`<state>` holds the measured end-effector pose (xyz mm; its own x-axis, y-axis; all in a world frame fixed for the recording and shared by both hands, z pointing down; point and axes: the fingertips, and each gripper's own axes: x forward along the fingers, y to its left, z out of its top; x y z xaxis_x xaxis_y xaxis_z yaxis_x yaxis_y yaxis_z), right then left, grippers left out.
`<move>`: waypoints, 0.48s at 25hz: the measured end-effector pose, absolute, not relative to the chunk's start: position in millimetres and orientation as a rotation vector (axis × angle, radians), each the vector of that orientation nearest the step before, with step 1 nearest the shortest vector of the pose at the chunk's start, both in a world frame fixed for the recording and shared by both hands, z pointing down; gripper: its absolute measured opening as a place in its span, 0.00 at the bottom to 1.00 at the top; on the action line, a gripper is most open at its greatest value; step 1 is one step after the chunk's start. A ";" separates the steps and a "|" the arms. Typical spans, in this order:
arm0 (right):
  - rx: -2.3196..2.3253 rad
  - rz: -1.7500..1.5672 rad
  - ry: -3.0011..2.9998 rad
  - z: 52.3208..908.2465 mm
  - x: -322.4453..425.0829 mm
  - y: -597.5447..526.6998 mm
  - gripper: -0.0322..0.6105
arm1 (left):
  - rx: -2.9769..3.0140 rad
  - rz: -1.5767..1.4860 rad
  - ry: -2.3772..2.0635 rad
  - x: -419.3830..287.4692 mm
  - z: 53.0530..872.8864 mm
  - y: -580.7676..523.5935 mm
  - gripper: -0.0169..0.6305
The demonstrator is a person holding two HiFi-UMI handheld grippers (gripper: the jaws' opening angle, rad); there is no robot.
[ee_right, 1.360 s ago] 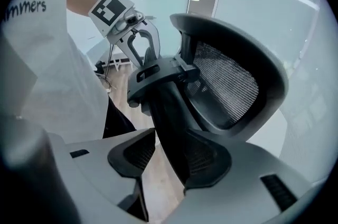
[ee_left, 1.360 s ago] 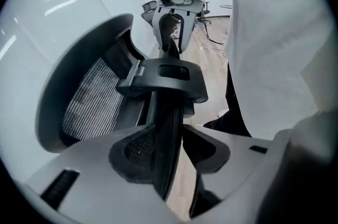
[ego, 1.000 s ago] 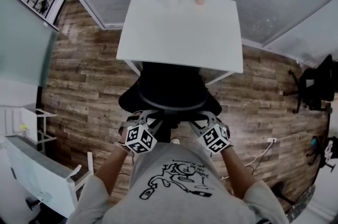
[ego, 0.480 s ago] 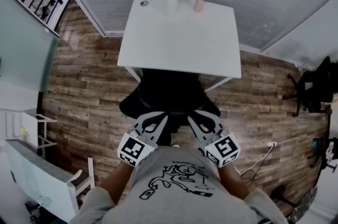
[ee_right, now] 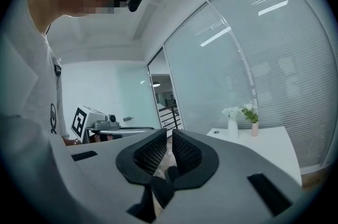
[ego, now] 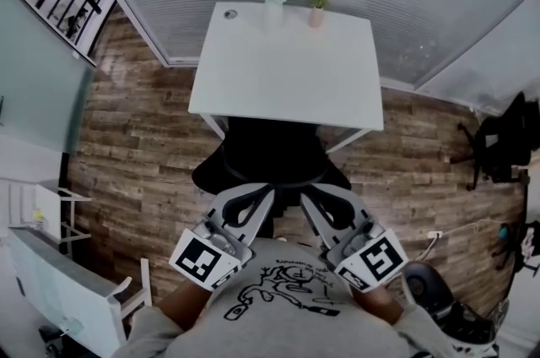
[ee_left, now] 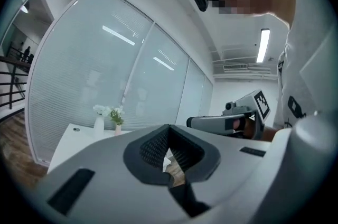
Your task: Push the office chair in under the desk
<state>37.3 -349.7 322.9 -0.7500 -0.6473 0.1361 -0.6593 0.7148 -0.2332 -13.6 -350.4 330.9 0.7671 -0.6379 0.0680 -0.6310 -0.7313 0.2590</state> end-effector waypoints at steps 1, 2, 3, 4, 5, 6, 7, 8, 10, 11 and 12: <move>1.095 0.409 -2.879 316.6 36.0 -349.0 0.14 | 2.698 -0.046 -0.988 -13.4 326.5 -348.8 0.03; 1.095 0.403 -2.889 311.1 34.8 -348.1 0.14 | 2.702 -0.053 -0.989 -13.0 322.6 -347.4 0.03; 1.094 0.399 -2.896 306.8 33.9 -347.1 0.13 | 2.706 -0.059 -0.987 -12.4 318.9 -346.1 0.03; 1.092 0.397 -2.902 303.1 33.3 -346.1 0.13 | 2.709 -0.064 -0.985 -11.6 315.5 -344.9 0.03; 1.091 0.395 -2.908 300.0 32.9 -345.2 0.13 | 2.713 -0.068 -0.982 -10.7 312.4 -343.8 0.03; 1.088 0.394 -2.912 297.6 32.5 -344.2 0.13 | 2.716 -0.073 -0.980 -9.8 309.2 -342.6 0.03; 1.085 0.392 -2.915 295.6 32.1 -343.1 0.13 | 2.719 -0.078 -0.978 -9.1 306.1 -341.5 0.03; 1.083 0.390 -2.917 293.7 31.6 -342.0 0.13 | 2.721 -0.081 -0.976 -8.7 303.2 -340.1 0.03; 1.082 0.383 -2.918 290.6 29.7 -339.9 0.13 | 2.724 -0.085 -0.972 -9.2 298.4 -337.4 0.03; 1.081 0.379 -2.917 289.7 28.5 -339.1 0.13 | 2.725 -0.087 -0.969 -9.9 296.5 -336.3 0.03; 1.081 0.374 -2.915 289.1 27.4 -338.4 0.12 | 2.725 -0.090 -0.968 -10.4 295.1 -335.6 0.03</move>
<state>27.4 -338.4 289.1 -0.7618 -0.6413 0.0920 -0.6437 0.7333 -0.2189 -10.4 -335.6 295.1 0.7778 -0.6280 0.0243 -0.6127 -0.7490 0.2522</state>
